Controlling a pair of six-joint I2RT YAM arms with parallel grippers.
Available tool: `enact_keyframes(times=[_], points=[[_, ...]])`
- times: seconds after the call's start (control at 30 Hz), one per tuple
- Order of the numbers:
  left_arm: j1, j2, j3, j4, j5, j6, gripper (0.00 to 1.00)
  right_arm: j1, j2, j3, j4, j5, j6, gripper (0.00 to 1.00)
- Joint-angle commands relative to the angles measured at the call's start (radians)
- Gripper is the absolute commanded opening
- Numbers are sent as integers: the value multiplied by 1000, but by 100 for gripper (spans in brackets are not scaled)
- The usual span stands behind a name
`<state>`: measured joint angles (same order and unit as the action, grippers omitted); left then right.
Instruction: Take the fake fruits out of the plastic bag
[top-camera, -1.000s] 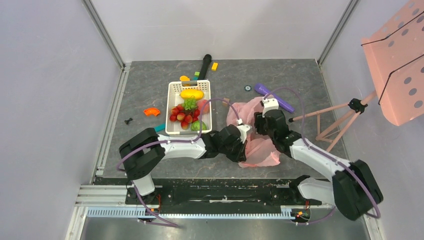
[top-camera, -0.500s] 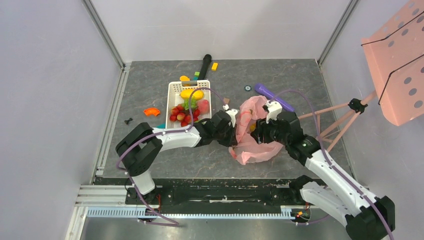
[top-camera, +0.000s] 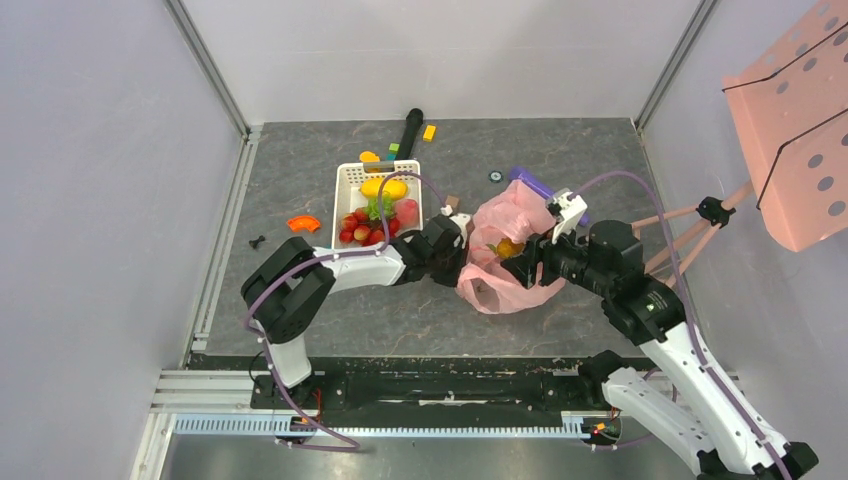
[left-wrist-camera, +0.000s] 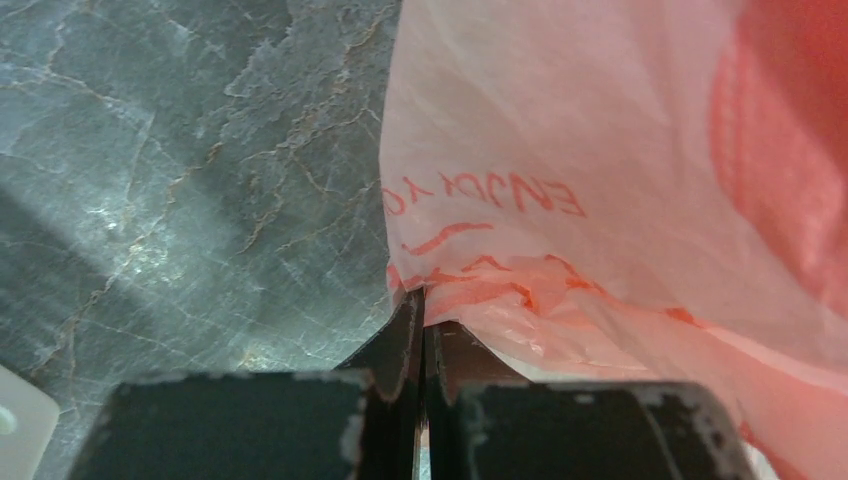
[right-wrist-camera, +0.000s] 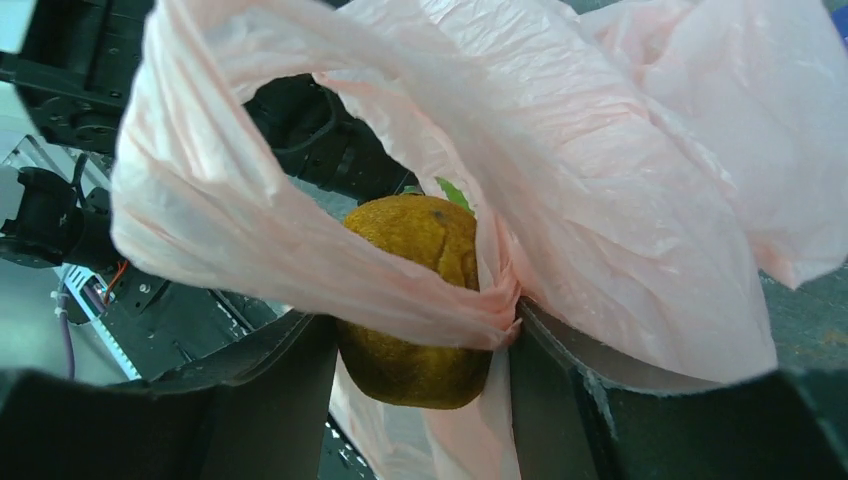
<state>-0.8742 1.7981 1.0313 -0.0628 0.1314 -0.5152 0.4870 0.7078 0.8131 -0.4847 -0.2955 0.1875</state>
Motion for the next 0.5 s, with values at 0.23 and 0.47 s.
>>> enact_keyframes(times=[0.23, 0.47], points=[[36, -21, -36, -2, -3, 12, 2, -2, -53, 90, -64, 16, 0, 60], [35, -225, -85, 16, 115, -7, 33, -1, -67, -125, 112, -86, -15, 55]])
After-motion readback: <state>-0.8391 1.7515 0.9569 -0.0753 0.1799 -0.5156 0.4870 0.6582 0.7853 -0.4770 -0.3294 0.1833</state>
